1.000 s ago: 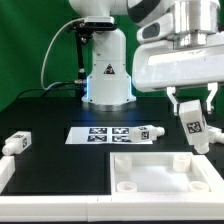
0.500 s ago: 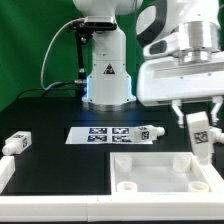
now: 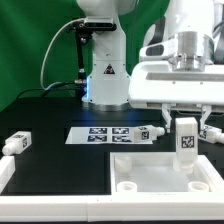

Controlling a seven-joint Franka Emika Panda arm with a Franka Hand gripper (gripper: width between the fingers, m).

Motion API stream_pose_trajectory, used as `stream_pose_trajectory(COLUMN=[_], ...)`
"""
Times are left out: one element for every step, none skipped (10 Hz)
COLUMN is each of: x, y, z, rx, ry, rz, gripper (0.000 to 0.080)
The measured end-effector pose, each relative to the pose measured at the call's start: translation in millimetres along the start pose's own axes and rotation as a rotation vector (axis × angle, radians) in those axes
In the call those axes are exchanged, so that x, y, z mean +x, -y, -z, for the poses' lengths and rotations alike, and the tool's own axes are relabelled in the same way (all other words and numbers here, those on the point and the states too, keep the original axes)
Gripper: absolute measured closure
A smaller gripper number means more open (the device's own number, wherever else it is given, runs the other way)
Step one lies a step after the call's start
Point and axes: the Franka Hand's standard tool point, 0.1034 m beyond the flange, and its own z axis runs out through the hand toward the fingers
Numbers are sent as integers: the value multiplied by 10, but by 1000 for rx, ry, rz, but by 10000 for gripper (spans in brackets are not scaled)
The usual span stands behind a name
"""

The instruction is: Assemble one leg

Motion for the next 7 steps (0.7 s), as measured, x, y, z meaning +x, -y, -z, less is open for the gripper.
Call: stream_pose_trajectory(x=[23,26,46,204,365,432,488], y=[-11,-17,-3,65,135,175,202], z=[2,0,-33,-35,-3,3,-13], rx=[-4,-5,-13,-11,-2,3,4], ry=[1,0,20,32,18,4,-6], rz=[2,12,57,84,90,106,123], gripper=[505,505,505,505,505,505,505])
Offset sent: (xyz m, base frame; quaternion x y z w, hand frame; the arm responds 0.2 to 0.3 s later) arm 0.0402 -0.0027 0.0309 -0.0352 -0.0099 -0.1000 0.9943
